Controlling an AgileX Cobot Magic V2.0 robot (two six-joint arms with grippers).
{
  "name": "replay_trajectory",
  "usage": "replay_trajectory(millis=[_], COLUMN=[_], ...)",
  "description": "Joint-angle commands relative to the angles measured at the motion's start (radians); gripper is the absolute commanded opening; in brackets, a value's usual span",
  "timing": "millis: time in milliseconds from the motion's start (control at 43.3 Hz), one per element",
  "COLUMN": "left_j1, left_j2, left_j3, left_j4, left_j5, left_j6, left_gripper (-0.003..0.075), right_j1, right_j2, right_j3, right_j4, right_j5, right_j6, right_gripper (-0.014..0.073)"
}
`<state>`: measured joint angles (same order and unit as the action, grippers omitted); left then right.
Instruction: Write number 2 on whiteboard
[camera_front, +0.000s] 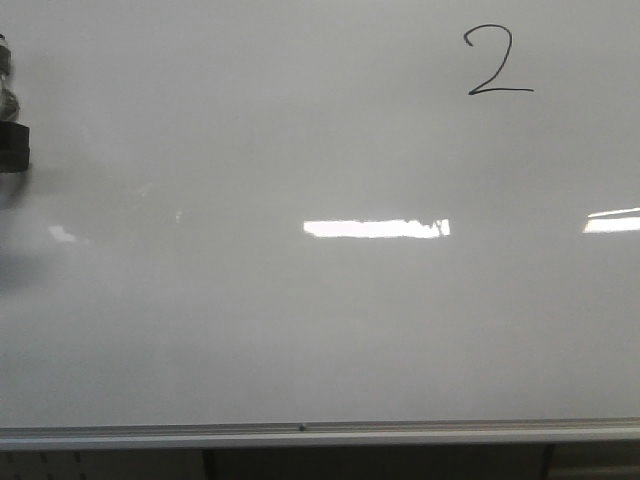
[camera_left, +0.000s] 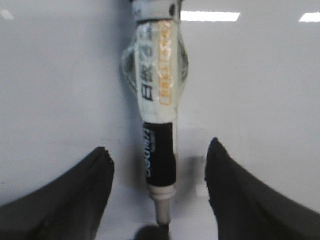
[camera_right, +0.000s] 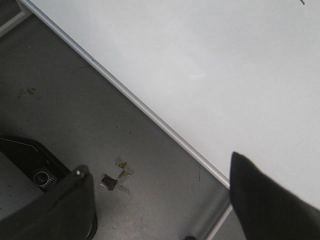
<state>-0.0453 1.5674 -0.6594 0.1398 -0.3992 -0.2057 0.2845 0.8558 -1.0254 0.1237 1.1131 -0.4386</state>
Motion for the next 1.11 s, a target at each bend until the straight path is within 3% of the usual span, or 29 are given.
replay_trajectory(millis=[0,115,323,646,854,1085], left_j1=[0.001,0.001,-0.013,-0.186,-0.268,-0.279], left_j2=[-0.096,-0.189,-0.385,-0.647,-0.800,-0.895], left_j3=[-0.061,-0.137,-0.251,-0.346,-0.348,-0.348], left_j4=[0.009,0.034,0.070,0.032,-0.048,-0.048], left_j5=[0.070,0.333,0.691,1.219,1.344,1.359], left_j6=[-0.005,-0.005,0.030,0.074,0.074,0.074], left_gripper=[0.0425,0.0424,0.0424,0.0421,0.0421,0.0421], right_j1=[-0.007,-0.007,-0.007,-0.007,-0.007,-0.007], right_j2=[-0.020,-0.048,-0.122,-0.244,-0.332,-0.406], right_j3=[-0.033,-0.033,-0.033,0.013,0.077,0.120], right_j4=[-0.007,-0.026,-0.067,-0.092,-0.117,-0.117], right_j5=[-0.054,-0.054,-0.053,-0.045,-0.020,-0.025], right_j6=[0.032,0.123,0.330,0.380,0.439,0.439], right_gripper=[0.0580,0.0580,0.0580,0.0580,0.0580,0.0580])
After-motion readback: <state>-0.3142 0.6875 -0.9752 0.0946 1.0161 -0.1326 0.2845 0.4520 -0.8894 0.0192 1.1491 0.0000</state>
